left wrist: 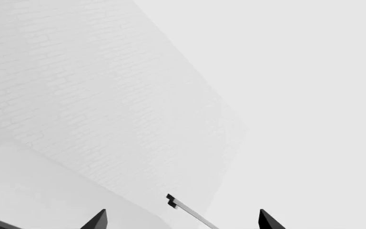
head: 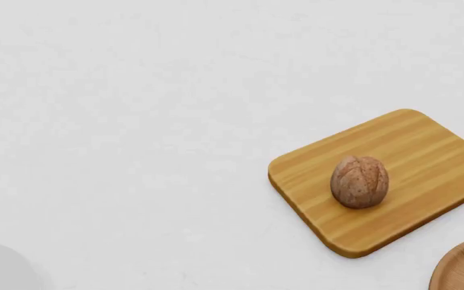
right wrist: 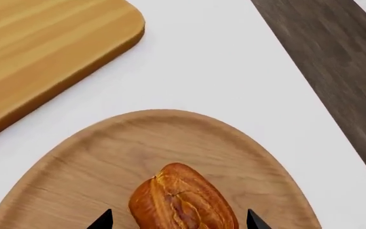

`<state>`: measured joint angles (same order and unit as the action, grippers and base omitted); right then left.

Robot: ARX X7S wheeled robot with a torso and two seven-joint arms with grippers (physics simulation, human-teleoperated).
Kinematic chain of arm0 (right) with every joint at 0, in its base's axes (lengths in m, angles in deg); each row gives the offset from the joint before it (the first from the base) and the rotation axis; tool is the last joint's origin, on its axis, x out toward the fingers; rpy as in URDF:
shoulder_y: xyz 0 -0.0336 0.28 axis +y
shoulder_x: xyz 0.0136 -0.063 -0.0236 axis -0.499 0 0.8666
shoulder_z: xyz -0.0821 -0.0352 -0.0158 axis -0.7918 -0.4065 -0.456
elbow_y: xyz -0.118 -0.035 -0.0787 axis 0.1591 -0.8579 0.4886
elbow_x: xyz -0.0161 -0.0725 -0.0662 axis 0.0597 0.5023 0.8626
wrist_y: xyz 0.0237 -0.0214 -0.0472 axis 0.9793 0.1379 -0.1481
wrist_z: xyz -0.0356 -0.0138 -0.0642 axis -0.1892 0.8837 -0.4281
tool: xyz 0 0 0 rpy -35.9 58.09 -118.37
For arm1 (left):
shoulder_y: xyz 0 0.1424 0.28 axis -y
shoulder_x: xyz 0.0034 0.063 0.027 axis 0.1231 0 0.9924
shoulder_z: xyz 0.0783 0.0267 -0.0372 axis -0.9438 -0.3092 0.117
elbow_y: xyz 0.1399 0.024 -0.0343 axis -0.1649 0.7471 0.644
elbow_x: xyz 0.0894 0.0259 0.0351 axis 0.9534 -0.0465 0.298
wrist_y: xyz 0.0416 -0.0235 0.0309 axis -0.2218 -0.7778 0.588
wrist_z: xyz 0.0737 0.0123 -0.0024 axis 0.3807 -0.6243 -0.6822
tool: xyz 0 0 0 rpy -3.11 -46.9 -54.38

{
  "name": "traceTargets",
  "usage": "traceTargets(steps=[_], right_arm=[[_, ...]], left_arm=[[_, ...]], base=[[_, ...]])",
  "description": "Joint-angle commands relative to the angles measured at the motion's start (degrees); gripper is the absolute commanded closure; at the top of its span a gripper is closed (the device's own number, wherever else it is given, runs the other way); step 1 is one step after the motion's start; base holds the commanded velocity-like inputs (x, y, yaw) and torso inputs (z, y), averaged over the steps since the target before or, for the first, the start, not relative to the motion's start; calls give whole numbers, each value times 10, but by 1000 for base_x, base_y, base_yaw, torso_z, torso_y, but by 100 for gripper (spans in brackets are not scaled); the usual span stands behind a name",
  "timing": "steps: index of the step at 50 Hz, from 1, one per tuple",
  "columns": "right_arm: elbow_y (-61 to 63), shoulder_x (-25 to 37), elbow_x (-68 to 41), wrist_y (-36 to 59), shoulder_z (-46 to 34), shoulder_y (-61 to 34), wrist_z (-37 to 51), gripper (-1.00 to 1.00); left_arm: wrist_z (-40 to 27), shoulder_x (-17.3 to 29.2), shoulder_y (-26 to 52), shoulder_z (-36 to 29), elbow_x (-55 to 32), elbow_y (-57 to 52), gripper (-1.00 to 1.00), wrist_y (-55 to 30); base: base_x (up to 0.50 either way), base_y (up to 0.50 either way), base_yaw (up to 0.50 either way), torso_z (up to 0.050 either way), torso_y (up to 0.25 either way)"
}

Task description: Place all breads on the cutting board.

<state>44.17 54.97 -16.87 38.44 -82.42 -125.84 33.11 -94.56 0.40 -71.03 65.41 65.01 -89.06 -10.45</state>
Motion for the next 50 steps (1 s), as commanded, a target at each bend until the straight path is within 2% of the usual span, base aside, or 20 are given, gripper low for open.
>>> traceTargets(steps=[1,15,16,27,35,50], right_arm=[[-10,-4,7,-15,-7,16,-7,-100],[-13,3,7,-37,-14,37,-11,-100],[-9,4,8,-37,-13,36,-11,100],[6,15,4,-21,0,18,-1,100],[33,23,-9,27,41,-44,25,100],[-1,-76,-15,173,88,-194,73,100]], left_arm=[[-5,3,-1,-1,-1,-12,-100,-12],[-14,7,-1,-3,0,-30,-100,-32],[-14,7,-1,-4,0,-30,-100,-31],[-12,8,-1,-4,-1,-23,-100,-25],[-7,7,0,-3,-1,-7,-100,-10],[-3,5,0,-4,-1,9,-100,7]], base=[[0,0,0,0,0],[0,0,0,0,0],[0,0,0,0,0],[0,0,0,0,0],[0,0,0,0,0],[0,0,0,0,0]])
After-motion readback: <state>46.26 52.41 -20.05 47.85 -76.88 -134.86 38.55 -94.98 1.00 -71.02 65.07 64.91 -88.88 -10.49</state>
